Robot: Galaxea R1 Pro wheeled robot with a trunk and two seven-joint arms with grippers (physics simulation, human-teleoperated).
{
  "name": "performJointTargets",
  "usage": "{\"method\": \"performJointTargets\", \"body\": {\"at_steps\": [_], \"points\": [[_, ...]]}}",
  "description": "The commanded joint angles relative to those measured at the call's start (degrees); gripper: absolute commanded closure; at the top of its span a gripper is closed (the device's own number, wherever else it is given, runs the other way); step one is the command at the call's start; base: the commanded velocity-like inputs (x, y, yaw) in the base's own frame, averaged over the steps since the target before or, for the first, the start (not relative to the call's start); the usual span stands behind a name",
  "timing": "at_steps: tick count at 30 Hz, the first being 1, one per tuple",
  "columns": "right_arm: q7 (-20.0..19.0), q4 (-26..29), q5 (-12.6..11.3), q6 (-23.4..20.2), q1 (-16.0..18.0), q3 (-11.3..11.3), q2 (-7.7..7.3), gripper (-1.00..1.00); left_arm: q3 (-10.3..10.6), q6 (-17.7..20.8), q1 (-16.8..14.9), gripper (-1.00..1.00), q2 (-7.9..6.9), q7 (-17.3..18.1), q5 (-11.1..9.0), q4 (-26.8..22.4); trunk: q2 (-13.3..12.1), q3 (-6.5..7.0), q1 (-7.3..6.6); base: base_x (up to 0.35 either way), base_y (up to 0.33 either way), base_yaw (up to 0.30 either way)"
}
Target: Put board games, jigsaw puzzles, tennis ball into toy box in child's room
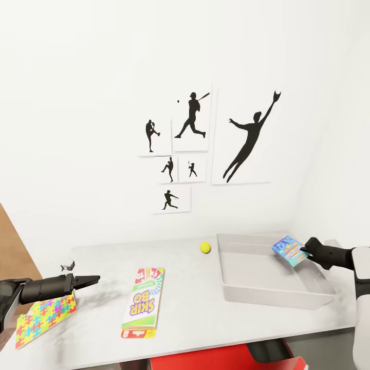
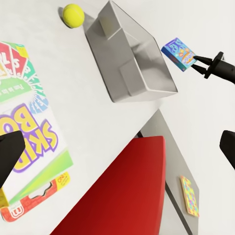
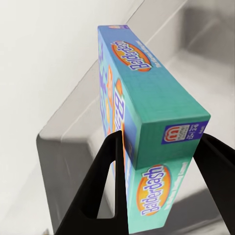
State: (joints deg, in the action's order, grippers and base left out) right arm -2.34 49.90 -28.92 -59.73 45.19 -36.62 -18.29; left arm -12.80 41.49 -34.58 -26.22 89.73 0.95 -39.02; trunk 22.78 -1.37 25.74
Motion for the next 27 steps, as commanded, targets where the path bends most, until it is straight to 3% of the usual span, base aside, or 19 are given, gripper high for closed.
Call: {"method": "performJointTargets", "body": {"at_steps": [1, 27], "points": [[-0.2, 0.0, 0.2, -0.3, 0.1, 0.0, 0.01, 1.0, 0.0, 0.6, 0.0, -1.0, 0.01, 0.3, 0.1, 0.0, 0.1, -0.14, 0.04, 0.0, 0.0, 0.0], [-0.7, 1.3, -0.4, -0.3, -0.5, 0.1, 0.09, 1.0, 0.0, 0.6, 0.0, -1.0, -0.09, 0.3, 0.1, 0.0, 0.1, 0.09, 0.04, -0.016, 0.008, 0.0]]}}
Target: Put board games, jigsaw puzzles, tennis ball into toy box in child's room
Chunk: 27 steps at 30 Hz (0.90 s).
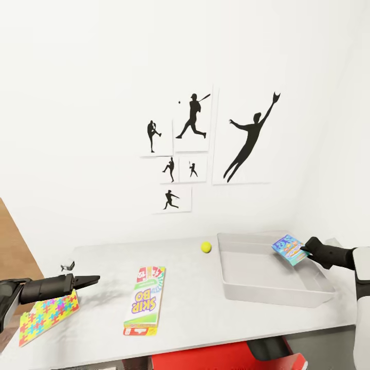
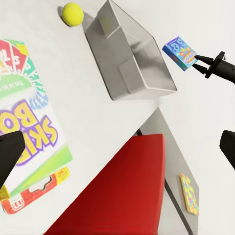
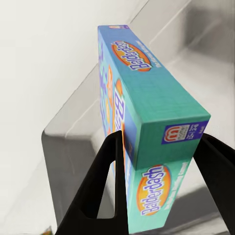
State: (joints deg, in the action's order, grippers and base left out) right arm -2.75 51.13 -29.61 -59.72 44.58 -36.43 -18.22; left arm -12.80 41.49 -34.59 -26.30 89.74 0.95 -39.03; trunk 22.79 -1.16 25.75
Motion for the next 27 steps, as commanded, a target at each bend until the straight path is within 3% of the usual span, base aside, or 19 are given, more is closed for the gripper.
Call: {"method": "performJointTargets", "body": {"at_steps": [1, 19, 27], "points": [[-0.2, 0.0, 0.3, -0.3, 0.1, -0.1, 0.02, 1.0, 0.0, 0.6, 0.0, -1.0, -0.03, 0.3, 0.1, 0.0, 0.1, -0.12, 0.03, -0.05, 0.033, 0.0], [-0.2, -0.6, 0.4, -0.3, 0.0, -0.2, 0.02, 1.0, 0.0, 0.6, 0.0, -1.0, -0.15, 0.3, 0.1, 0.0, 0.1, -0.12, 0.03, -0.038, 0.041, 0.003], [-0.1, -0.8, 0.7, -0.3, 0.0, -0.2, 0.02, 1.0, 0.0, 0.6, 0.0, -1.0, -0.13, 0.3, 0.1, 0.0, 0.1, -0.12, 0.03, -0.001, 0.001, 0.158]]}}
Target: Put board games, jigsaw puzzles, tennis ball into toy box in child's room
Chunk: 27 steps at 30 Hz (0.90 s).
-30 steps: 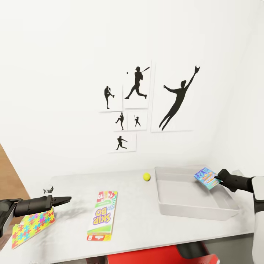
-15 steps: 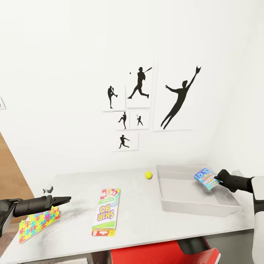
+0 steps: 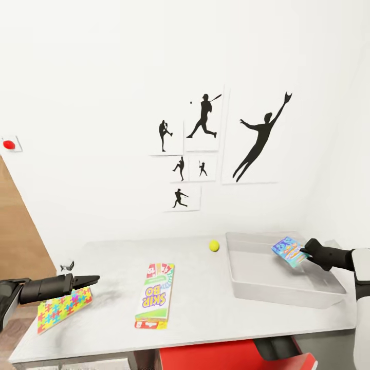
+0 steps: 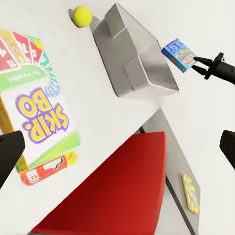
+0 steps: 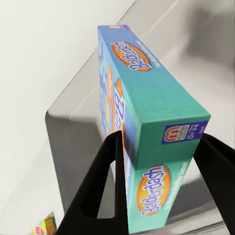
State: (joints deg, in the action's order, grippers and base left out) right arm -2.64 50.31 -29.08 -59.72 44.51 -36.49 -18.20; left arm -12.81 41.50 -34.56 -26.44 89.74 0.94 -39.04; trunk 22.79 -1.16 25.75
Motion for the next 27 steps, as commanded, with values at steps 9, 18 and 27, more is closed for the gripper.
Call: {"method": "performJointTargets", "body": {"at_steps": [9, 18, 27], "points": [[-0.1, 0.0, 0.3, -0.3, 0.1, -0.2, 0.0, 1.0, 0.0, 0.6, -0.1, -1.0, 0.07, 0.3, 0.1, 0.0, 0.1, -0.12, 0.04, 0.0, 0.0, 0.053], [0.0, -0.4, 0.3, -0.3, 0.1, -0.2, 0.0, 1.0, 0.0, 0.6, -0.1, -1.0, 0.09, 0.3, 0.1, 0.0, 0.1, -0.12, 0.04, 0.0, 0.0, -0.115], [0.1, -1.5, 0.4, -0.3, 0.1, -0.1, 0.09, 1.0, 0.0, 0.6, -0.1, -1.0, 0.08, 0.3, 0.1, 0.0, 0.1, -0.29, 0.04, 0.0, 0.0, -0.032]]}}
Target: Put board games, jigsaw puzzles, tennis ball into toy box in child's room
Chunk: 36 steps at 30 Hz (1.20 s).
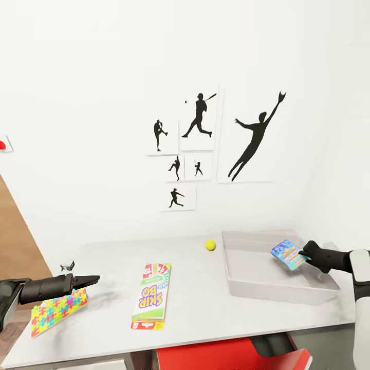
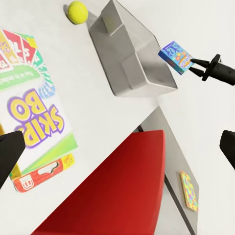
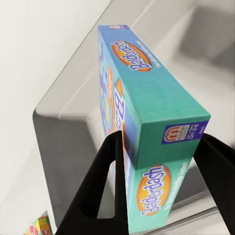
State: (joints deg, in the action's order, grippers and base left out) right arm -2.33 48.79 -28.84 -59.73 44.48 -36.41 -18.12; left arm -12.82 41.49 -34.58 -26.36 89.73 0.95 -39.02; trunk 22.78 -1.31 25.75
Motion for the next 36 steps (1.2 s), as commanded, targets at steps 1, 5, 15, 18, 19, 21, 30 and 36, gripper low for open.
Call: {"method": "performJointTargets", "body": {"at_steps": [1, 5, 15, 18, 19, 21, 30, 36], "points": [[-0.2, 0.0, 0.2, -0.3, 0.1, -0.1, 0.05, 1.0, 0.0, 0.6, 0.0, -1.0, -0.01, 0.3, 0.1, 0.0, 0.1, -0.22, 0.04, 0.0, 0.0, -0.002], [-0.1, -0.1, 0.2, -0.3, 0.1, -0.1, 0.09, 1.0, 0.0, 0.6, 0.0, -1.0, -0.01, 0.3, 0.1, 0.0, 0.1, -0.56, 0.04, 0.0, 0.0, -0.001], [-0.1, -0.3, 0.2, -0.3, 0.1, -0.2, -0.06, 1.0, 0.0, 0.6, 0.0, -1.0, -0.07, 0.3, 0.1, 0.0, 0.1, -0.94, 0.04, 0.0, 0.0, 0.0], [-0.1, -0.6, 0.2, -0.3, 0.2, -0.2, -0.07, 1.0, 0.0, 0.6, 0.0, -1.0, -0.03, 0.3, 0.1, 0.0, 0.1, -0.98, 0.04, 0.0, 0.0, 0.0], [-0.1, -0.7, 0.2, -0.3, 0.2, -0.2, -0.07, 1.0, -0.1, 0.6, 0.0, -1.0, -0.04, 0.3, 0.1, 0.0, 0.1, -1.01, 0.04, 0.0, 0.0, 0.0], [0.0, -1.4, 0.2, -0.3, 0.2, -0.2, -0.07, 1.0, -0.1, 0.6, 0.0, -1.0, -0.03, 0.3, 0.1, 0.0, 0.1, -1.1, 0.04, 0.0, 0.0, 0.0], [1.3, -2.3, 0.2, -0.3, 0.2, -0.3, -0.07, 1.0, 0.0, 0.6, 0.0, -1.0, 0.02, 0.3, 0.1, 0.0, 0.1, -1.18, 0.04, 0.0, 0.0, 0.0], [1.4, -2.3, 0.2, -0.3, 0.3, -0.3, -0.11, 1.0, 0.0, 0.6, 0.0, -1.0, 0.09, 0.3, 0.1, 0.0, 0.1, -1.19, 0.04, 0.0, 0.0, 0.0]]}}
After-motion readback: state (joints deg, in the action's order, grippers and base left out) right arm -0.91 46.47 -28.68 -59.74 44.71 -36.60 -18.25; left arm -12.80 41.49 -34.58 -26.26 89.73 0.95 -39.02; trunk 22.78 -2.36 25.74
